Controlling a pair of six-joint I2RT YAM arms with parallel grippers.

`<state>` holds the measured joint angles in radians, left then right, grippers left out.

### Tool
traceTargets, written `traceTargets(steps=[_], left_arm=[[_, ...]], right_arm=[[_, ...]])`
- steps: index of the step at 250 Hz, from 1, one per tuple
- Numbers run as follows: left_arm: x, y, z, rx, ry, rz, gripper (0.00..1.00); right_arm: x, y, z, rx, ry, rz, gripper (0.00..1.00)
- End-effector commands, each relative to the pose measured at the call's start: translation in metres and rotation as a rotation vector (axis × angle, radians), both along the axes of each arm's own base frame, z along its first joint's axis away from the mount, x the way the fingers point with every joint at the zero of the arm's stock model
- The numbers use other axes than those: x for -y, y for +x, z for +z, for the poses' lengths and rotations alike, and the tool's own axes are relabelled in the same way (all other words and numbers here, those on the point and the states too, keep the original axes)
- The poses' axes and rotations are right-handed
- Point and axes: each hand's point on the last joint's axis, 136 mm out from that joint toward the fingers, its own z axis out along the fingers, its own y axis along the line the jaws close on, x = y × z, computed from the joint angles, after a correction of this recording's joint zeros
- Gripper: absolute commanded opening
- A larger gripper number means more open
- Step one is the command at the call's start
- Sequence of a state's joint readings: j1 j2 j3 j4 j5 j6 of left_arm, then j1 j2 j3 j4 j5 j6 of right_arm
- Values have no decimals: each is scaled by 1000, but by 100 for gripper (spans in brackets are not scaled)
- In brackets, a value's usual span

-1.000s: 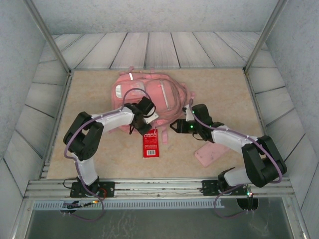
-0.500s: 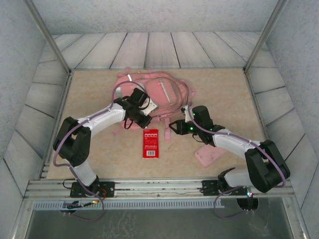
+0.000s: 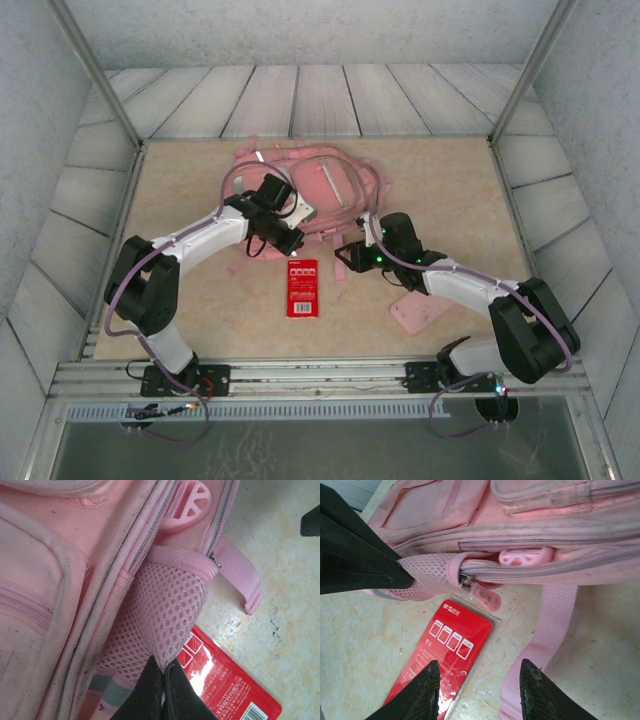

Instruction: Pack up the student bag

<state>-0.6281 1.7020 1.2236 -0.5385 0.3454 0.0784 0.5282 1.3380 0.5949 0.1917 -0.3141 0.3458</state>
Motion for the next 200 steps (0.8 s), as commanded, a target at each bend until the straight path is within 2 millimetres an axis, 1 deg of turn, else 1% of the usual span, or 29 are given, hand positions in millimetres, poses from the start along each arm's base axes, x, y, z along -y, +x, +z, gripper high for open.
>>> traceTargets(steps=[1, 19, 53, 120, 156, 200], left_arm=[[13, 5, 39, 49, -98, -25, 0], [15, 4, 41, 46, -107, -30, 0], [17, 2, 46, 43, -126, -38, 0], [17, -3, 51, 33, -130, -54, 0], [17, -6, 57, 35, -147, -64, 0], [17, -10, 61, 29, -160, -75, 0]], right_arm=[[-13, 3, 7, 50, 10, 44, 44], [-20, 5, 7, 82, -1, 60, 44], [-28, 14, 5, 130, -28, 53, 43], [-32, 34, 9, 233, -53, 2, 36], [-37, 39, 5, 234, -57, 7, 36], [-39, 40, 4, 239, -40, 3, 30]])
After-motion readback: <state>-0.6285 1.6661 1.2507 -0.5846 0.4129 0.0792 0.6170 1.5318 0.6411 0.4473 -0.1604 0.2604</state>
